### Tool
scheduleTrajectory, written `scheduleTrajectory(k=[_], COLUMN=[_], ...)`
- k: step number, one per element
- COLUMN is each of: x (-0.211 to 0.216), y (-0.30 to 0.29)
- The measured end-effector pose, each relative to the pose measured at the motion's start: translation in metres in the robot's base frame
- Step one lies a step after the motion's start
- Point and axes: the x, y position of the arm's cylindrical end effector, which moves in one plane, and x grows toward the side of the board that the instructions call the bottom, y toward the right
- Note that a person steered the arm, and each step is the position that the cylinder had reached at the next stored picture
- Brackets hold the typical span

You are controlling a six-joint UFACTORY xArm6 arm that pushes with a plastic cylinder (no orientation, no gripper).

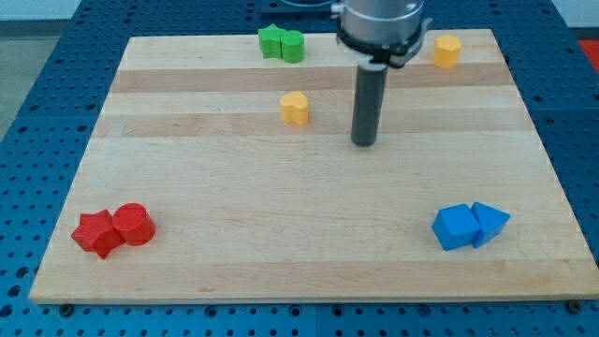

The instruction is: Drag the heart to the center left

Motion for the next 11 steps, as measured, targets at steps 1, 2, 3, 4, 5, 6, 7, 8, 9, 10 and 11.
scheduleTrajectory(k=[1, 2, 3, 4, 5, 6, 7, 8, 9, 10, 11], x=[-0.03, -0.025, -0.019, -0.019, -0.022, -0.041, -0.041, -0.032, -0.028, -0.038, -0.053], y=[-0.04, -0.134, -0.186, -0.151, -0.096, -0.106, -0.151, -0.206, -0.192, -0.132, -0.151])
